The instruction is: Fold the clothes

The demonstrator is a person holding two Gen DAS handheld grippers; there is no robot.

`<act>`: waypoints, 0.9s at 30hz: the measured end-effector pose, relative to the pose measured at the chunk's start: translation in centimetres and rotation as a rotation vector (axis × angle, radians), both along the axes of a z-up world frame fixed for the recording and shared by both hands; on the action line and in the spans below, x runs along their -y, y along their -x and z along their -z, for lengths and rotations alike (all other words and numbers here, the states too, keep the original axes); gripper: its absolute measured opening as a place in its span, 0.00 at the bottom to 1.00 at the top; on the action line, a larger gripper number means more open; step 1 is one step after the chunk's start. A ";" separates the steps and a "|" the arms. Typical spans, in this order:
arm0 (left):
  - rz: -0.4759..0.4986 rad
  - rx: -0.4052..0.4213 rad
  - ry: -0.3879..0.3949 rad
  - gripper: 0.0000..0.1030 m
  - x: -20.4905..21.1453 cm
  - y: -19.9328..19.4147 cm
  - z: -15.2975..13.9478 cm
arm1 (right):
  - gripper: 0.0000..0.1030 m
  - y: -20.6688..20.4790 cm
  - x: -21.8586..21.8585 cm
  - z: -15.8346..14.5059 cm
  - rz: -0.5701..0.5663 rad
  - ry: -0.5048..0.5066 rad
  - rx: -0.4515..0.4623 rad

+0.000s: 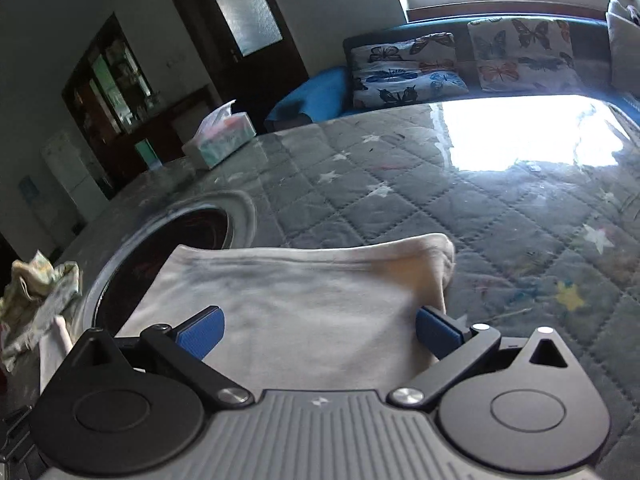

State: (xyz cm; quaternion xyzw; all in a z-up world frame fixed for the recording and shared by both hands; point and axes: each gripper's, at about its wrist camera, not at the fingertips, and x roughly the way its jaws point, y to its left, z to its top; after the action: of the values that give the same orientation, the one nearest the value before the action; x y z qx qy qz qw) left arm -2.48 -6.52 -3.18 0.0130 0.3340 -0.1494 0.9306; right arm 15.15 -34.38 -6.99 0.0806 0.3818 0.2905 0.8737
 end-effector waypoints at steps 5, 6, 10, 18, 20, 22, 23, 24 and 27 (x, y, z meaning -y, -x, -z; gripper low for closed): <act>0.005 0.001 -0.010 1.00 0.0 -0.1 0.0 | 1.00 0.3 0.4 -0.8 0.000 -0.002 0.016; 0.005 0.000 -0.007 1.00 0.0 -0.1 0.0 | 1.00 0.7 0.7 -1.3 0.003 0.007 0.031; -0.002 -0.005 0.003 1.00 -0.1 -0.3 -0.1 | 1.00 2.5 2.6 -3.0 0.028 0.054 0.079; -0.002 0.016 -0.001 1.00 0.0 -0.2 -1.1 | 1.00 7.9 10.9 -4.1 0.181 0.158 0.113; 0.005 0.028 -0.008 1.00 0.4 -0.2 -1.5 | 1.00 9.4 12.8 -4.0 0.227 0.185 0.116; 0.019 0.038 -0.010 1.00 0.9 -0.2 -1.9 | 1.00 10.9 14.6 -3.7 0.260 0.208 0.116; 0.029 0.041 -0.013 1.00 1.3 -0.2 -2.0 | 1.00 11.6 15.3 -3.5 0.279 0.220 0.114; 0.040 0.044 -0.016 1.00 1.7 -0.1 -2.2 | 1.00 12.3 16.0 -3.3 0.297 0.232 0.111; 0.095 0.051 -0.027 1.00 3.4 0.0 -2.5 | 0.99 13.8 17.3 -2.2 0.335 0.256 0.089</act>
State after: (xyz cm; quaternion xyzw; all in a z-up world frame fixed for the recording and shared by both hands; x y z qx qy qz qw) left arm -2.49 -9.95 -0.67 0.0455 0.3110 -0.1886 0.9304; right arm 1.34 -51.66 -4.75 0.0184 0.3580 0.0936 0.9288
